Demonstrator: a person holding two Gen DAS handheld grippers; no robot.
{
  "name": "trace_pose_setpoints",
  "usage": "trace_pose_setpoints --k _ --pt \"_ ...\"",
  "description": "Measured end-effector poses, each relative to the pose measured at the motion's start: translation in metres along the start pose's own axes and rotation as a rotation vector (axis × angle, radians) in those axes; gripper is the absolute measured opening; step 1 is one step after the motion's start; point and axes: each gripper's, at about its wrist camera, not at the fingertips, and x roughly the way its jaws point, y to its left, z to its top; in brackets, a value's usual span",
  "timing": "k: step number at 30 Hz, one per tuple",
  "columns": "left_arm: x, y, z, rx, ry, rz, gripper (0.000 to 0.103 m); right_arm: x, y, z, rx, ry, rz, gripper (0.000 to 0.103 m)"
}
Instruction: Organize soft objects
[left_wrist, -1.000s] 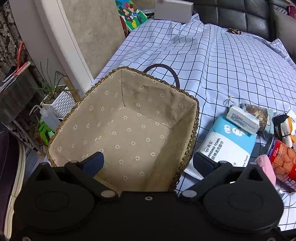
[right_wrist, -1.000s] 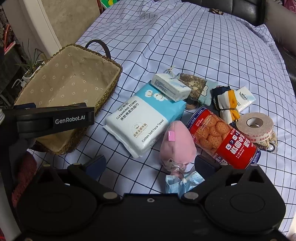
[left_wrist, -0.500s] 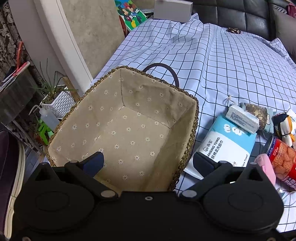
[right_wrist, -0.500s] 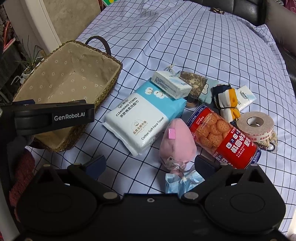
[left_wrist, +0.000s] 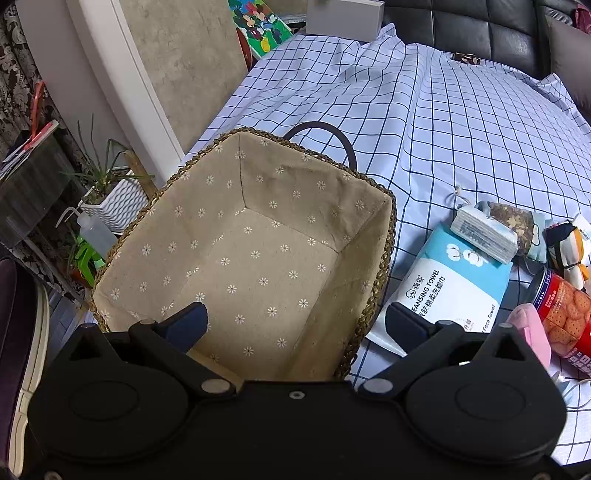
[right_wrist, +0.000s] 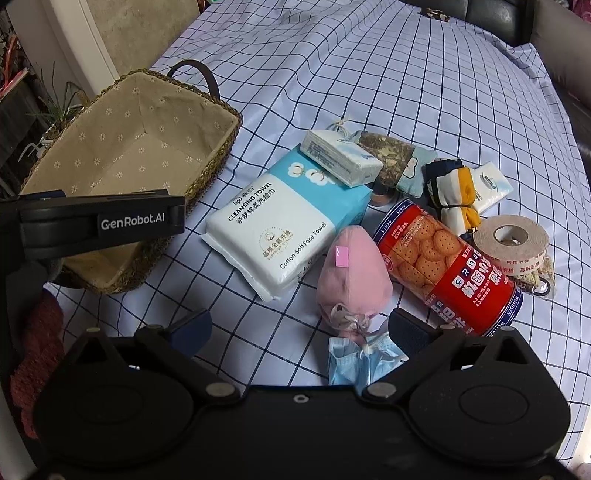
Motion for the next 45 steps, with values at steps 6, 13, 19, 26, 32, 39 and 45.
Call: trace_pose_setpoints --k 6,13,19,26,32,39,45 --pt "0.000 -0.001 0.000 0.003 0.001 0.001 0.099 0.000 0.000 0.000 -0.002 0.003 -0.001 0.102" --pt "0.001 -0.001 -0.001 0.004 0.002 0.005 0.099 0.002 0.001 0.000 -0.005 0.008 -0.004 0.102" --pt "0.001 0.000 -0.001 0.007 0.006 0.007 0.099 0.003 0.001 -0.001 -0.011 0.010 -0.003 0.102" --pt "0.002 0.000 0.000 0.012 0.007 0.012 0.099 0.005 0.000 -0.001 -0.015 0.016 -0.004 0.102" --pt "0.001 -0.001 -0.001 0.021 0.003 0.028 0.099 0.008 0.001 -0.002 -0.020 0.025 -0.017 0.102" --pt "0.000 -0.001 -0.001 0.028 -0.006 0.040 0.099 0.010 0.001 -0.003 -0.030 0.034 -0.028 0.102" --pt "0.000 -0.006 -0.002 0.041 -0.013 0.051 0.099 0.008 0.000 -0.004 -0.030 0.031 -0.043 0.102"
